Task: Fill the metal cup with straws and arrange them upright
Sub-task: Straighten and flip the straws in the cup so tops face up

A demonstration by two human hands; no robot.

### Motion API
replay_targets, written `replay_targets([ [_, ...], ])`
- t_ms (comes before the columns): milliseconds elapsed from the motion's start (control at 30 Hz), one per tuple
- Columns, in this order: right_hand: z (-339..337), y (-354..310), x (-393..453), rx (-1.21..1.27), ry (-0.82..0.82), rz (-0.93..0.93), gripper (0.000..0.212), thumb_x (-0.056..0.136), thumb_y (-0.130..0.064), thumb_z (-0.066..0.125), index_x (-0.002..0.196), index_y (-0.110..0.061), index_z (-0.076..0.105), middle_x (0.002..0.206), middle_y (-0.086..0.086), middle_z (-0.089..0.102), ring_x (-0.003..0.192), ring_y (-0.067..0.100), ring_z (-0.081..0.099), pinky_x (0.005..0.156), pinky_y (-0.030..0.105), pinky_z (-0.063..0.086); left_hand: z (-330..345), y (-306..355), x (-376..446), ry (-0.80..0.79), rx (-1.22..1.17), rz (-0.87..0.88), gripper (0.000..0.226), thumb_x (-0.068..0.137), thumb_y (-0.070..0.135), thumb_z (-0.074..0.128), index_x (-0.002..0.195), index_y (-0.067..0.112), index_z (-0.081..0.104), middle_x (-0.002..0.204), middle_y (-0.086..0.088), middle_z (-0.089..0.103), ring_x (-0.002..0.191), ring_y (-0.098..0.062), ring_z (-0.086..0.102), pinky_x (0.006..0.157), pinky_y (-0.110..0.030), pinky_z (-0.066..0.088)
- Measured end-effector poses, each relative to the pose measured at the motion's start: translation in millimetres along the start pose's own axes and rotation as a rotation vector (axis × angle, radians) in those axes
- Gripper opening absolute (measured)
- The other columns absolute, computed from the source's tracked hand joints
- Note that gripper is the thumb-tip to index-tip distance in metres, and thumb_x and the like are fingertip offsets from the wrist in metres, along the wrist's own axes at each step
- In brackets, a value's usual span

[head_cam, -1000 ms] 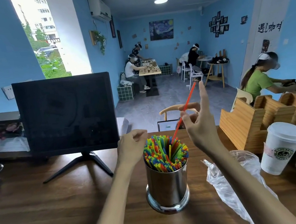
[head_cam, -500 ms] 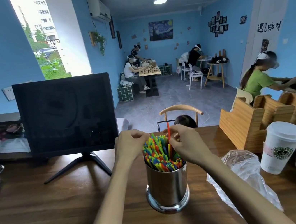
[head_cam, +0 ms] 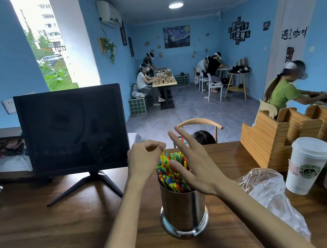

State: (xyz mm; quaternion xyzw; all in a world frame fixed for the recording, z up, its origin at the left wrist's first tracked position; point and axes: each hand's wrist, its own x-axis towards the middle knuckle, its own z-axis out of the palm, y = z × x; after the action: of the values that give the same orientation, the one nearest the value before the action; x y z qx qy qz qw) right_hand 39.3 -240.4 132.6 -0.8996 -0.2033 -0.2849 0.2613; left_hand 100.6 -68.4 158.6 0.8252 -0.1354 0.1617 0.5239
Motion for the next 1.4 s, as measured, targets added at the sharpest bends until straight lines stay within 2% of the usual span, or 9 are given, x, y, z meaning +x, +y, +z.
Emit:
replay_targets([
  [100, 0, -2, 3, -0.154, -0.01, -0.073, 0.055, 0.107, -0.044, 0.04, 0.159, -0.034, 0.026, 0.168, -0.001, 0.018, 0.157, 0.019, 0.003, 0.127, 0.034, 0.004, 0, 1, 1, 0.011, 0.006, 0.009, 0.01, 0.092, 0.023, 0.072, 0.093, 0.024, 0.082, 0.08, 0.02, 0.073, 0.085, 0.003, 0.067, 0.075, -0.017, 0.05],
  [333, 4, -2, -2, -0.201, -0.117, 0.027, 0.048, 0.103, -0.049, 0.036, 0.131, -0.026, 0.067, 0.137, -0.005, 0.063, 0.127, 0.018, 0.055, 0.104, 0.042, 0.047, 0, -3, 0, 0.025, 0.019, 0.011, 0.012, 0.09, 0.029, 0.075, 0.095, 0.021, 0.082, 0.076, 0.022, 0.069, 0.08, 0.002, 0.067, 0.073, -0.02, 0.052],
  [567, -1, -3, 13, -0.263, 0.004, 0.058, 0.069, 0.099, -0.055, 0.05, 0.159, -0.028, 0.029, 0.169, 0.002, 0.014, 0.157, 0.022, 0.005, 0.125, 0.037, 0.008, -3, 0, -1, 0.026, 0.003, 0.018, 0.008, 0.09, 0.028, 0.075, 0.092, 0.025, 0.082, 0.075, 0.023, 0.071, 0.078, 0.009, 0.066, 0.07, -0.016, 0.051],
  [733, -1, -10, 7, -0.301, -0.151, 0.212, 0.061, 0.101, -0.06, 0.041, 0.149, -0.024, 0.047, 0.144, 0.002, 0.057, 0.132, 0.02, 0.052, 0.104, 0.038, 0.046, -3, 1, -2, 0.038, 0.005, 0.026, 0.011, 0.09, 0.029, 0.075, 0.094, 0.021, 0.082, 0.076, 0.024, 0.069, 0.079, 0.004, 0.066, 0.071, -0.017, 0.051],
  [900, -5, -14, 1, -0.329, -0.095, 0.231, 0.05, 0.101, -0.058, 0.043, 0.14, -0.03, 0.058, 0.117, 0.002, 0.074, 0.109, 0.026, 0.066, 0.087, 0.04, 0.052, -5, 5, -4, 0.088, -0.024, 0.068, 0.008, 0.088, 0.028, 0.077, 0.088, 0.022, 0.082, 0.077, 0.019, 0.073, 0.075, 0.003, 0.067, 0.068, -0.016, 0.05],
  [1033, -9, -15, 3, -0.083, 0.061, 0.228, 0.034, 0.099, -0.046, 0.058, 0.122, -0.026, 0.071, 0.115, -0.005, 0.073, 0.109, 0.015, 0.064, 0.092, 0.034, 0.05, -15, 28, -8, 0.263, -0.222, 0.157, 0.006, 0.091, 0.025, 0.075, 0.09, 0.023, 0.079, 0.075, 0.009, 0.076, 0.074, -0.004, 0.07, 0.067, -0.018, 0.052],
  [1133, -13, -23, 7, 0.226, 0.208, 0.298, 0.02, 0.098, -0.034, 0.064, 0.095, -0.021, 0.08, 0.083, -0.009, 0.076, 0.08, 0.005, 0.068, 0.08, 0.034, 0.054, -25, 50, -18, 0.301, -0.452, 0.214, 0.008, 0.094, 0.023, 0.072, 0.093, 0.017, 0.077, 0.077, 0.0, 0.077, 0.075, -0.013, 0.074, 0.068, -0.026, 0.057],
  [1200, -21, -32, 15, 0.57, 0.164, 0.43, 0.027, 0.1, -0.035, 0.06, 0.095, -0.016, 0.079, 0.071, -0.001, 0.075, 0.067, 0.01, 0.068, 0.076, 0.028, 0.053, -32, 61, -26, 0.234, -0.494, 0.247, 0.007, 0.094, 0.02, 0.071, 0.094, 0.016, 0.076, 0.079, -0.001, 0.078, 0.076, -0.014, 0.074, 0.069, -0.025, 0.058],
  [1400, -41, -31, 42, 1.402, 0.15, 0.654, 0.043, 0.097, -0.036, 0.057, 0.127, -0.006, 0.055, 0.107, 0.01, 0.077, 0.083, 0.023, 0.074, 0.075, 0.033, 0.062, -36, 57, -40, -0.256, -0.36, 0.211, 0.014, 0.085, 0.013, 0.078, 0.095, 0.022, 0.08, 0.086, 0.006, 0.079, 0.082, -0.008, 0.072, 0.08, -0.028, 0.058],
])
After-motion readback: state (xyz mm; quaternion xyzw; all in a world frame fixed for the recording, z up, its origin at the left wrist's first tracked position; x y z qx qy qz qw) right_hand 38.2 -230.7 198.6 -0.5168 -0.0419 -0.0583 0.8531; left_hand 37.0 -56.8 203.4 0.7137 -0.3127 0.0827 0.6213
